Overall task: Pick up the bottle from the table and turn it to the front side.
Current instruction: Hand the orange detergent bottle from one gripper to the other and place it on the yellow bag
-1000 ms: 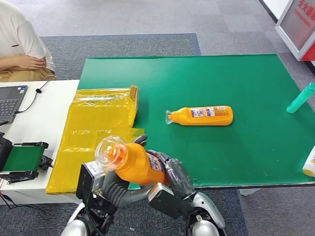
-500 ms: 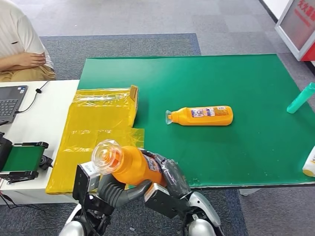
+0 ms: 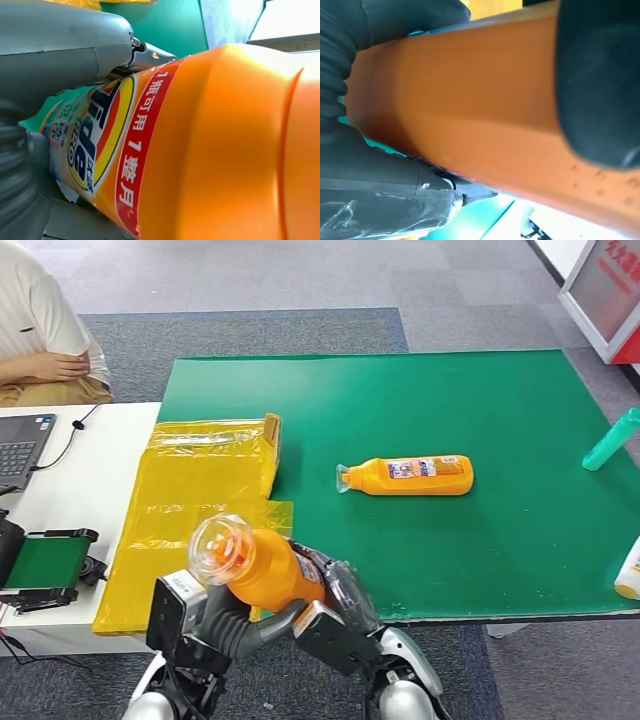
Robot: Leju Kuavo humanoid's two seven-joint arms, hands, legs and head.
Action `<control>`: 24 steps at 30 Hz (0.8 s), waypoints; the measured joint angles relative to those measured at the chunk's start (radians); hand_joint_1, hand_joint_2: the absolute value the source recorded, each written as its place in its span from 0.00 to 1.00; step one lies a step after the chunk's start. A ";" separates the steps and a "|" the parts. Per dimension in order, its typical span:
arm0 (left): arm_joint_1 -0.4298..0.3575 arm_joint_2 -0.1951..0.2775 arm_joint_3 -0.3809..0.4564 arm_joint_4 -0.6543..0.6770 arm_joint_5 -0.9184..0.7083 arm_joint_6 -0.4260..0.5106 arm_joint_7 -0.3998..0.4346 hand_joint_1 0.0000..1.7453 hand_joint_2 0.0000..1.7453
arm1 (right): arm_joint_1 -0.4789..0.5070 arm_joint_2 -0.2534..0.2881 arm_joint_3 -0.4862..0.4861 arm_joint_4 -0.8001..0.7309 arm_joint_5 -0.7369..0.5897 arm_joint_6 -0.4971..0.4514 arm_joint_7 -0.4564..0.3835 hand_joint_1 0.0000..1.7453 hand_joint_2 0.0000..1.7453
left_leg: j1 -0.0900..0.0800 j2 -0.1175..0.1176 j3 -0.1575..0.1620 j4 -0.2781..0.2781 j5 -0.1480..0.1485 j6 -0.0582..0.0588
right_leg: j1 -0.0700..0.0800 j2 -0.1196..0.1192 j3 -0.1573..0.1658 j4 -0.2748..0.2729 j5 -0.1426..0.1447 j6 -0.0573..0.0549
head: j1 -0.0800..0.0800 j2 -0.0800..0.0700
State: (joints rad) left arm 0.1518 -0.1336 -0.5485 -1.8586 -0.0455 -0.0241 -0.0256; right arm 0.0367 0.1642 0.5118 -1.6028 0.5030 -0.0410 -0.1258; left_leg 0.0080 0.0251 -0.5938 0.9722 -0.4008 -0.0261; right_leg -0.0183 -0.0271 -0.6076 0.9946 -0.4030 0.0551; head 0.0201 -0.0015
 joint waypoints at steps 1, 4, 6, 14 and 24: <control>-0.001 -0.001 0.005 0.000 0.000 -0.001 -0.011 1.00 1.00 | 0.000 0.002 -0.002 0.000 -0.009 0.001 0.000 0.30 1.00 | 0.000 0.000 0.000 0.000 0.000 0.000 | 0.000 0.000 0.000 0.000 0.000 0.000 | 0.000 0.000; -0.010 -0.008 0.019 0.002 -0.008 -0.003 -0.063 1.00 1.00 | 0.000 0.009 -0.022 0.007 -0.044 0.004 0.002 0.00 1.00 | 0.000 0.000 0.000 0.000 0.000 0.000 | 0.000 0.000 0.000 0.000 0.000 0.000 | 0.000 0.000; -0.022 -0.015 0.034 0.002 -0.020 -0.001 -0.090 1.00 1.00 | 0.005 0.012 -0.048 0.018 -0.066 0.009 0.007 0.00 1.00 | 0.000 0.000 0.000 0.000 0.000 0.000 | 0.000 0.000 0.001 0.000 0.000 0.000 | 0.000 0.000; -0.037 -0.037 0.093 -0.022 -0.078 0.030 -0.126 1.00 1.00 | 0.033 0.013 -0.099 0.030 -0.106 0.030 0.023 0.00 1.00 | 0.000 0.000 0.000 0.000 0.000 0.000 | 0.000 0.000 0.001 0.000 0.001 0.000 | 0.000 0.000; -0.034 -0.061 0.158 -0.069 -0.190 0.088 -0.165 1.00 1.00 | 0.050 0.014 -0.130 0.019 -0.107 0.026 0.035 0.00 1.00 | 0.000 0.000 0.000 0.000 0.000 0.000 | 0.000 0.000 0.001 0.000 0.001 0.000 | 0.000 0.000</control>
State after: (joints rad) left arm 0.1180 -0.1950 -0.3909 -1.9273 -0.2359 0.0635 -0.1909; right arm 0.0866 0.1781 0.3818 -1.5836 0.3956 -0.0152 -0.0908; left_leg 0.0081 0.0252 -0.5939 0.9722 -0.4005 -0.0260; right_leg -0.0183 -0.0270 -0.6068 0.9947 -0.4025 0.0554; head 0.0201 -0.0015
